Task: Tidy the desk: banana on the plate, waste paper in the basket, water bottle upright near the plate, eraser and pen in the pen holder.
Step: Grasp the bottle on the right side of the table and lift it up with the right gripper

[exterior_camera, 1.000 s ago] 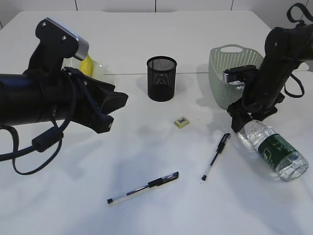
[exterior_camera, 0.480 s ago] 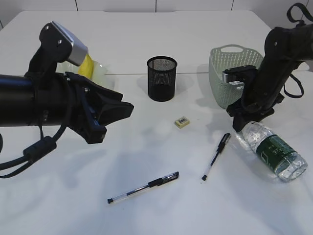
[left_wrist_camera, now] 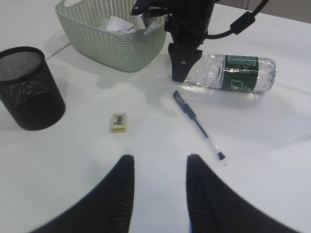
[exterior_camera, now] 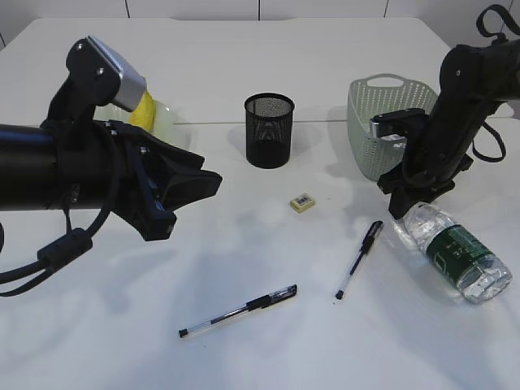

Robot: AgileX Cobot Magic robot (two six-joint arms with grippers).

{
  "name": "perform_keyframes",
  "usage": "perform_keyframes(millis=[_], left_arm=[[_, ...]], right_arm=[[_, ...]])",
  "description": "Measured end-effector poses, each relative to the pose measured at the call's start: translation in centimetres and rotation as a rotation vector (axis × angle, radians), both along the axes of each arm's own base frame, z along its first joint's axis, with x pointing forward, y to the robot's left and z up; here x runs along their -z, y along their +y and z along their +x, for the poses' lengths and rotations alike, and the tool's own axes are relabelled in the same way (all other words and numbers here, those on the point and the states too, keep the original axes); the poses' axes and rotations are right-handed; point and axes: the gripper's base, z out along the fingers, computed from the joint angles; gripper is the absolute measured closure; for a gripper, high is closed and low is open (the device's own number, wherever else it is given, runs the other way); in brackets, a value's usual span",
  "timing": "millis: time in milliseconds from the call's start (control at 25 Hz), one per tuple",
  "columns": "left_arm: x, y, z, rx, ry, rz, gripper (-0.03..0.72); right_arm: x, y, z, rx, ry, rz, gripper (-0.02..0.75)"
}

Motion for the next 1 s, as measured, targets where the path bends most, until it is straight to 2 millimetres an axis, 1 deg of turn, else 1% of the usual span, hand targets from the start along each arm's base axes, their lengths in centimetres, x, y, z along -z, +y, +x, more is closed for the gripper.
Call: perform_keyframes(millis=[80,200,320,560,640,720,840,1000], left_arm=[[0.0,0.0,0.0,0.000,0.000,0.000,0.433],[0.0,0.0,0.0,0.000,0.000,0.000,0.432],[0.0,0.0,0.0,0.000,0.000,0.000,0.405],[-0.1,0.0,0.0,0.000,-0.003,-0.001,0.222],[-0.1,0.0,0.0,0.000,-0.003,-0.001,0.185],[-0.3,0.1,-0.1,-0.001,-0.005,-0.007,0.162],[-1.2,0.2,-0.4,-0.006,-0.021,-0.029,0.148],[-2.7,0.4,-1.1,0.004,-0.062,-0.065,0.143]], right_arm=[[0.0,0.0,0.0,-0.005,0.001,-0.002,0.483],[-0.2,0.0,-0.1,-0.011,0.008,-0.004,0.485],[-1.1,-0.1,-0.2,-0.010,-0.008,-0.005,0.485],[-4.3,-0.1,-0.6,-0.013,-0.069,-0.001,0.486],[-5.3,-0.1,-0.9,-0.014,-0.078,0.002,0.486],[-6.4,-0.1,-1.2,-0.014,-0.097,0.005,0.486],[-8.7,-0.1,-1.8,-0.014,-0.140,0.018,0.486],[-12.4,0.1,-2.9,-0.026,-0.220,0.056,0.486]])
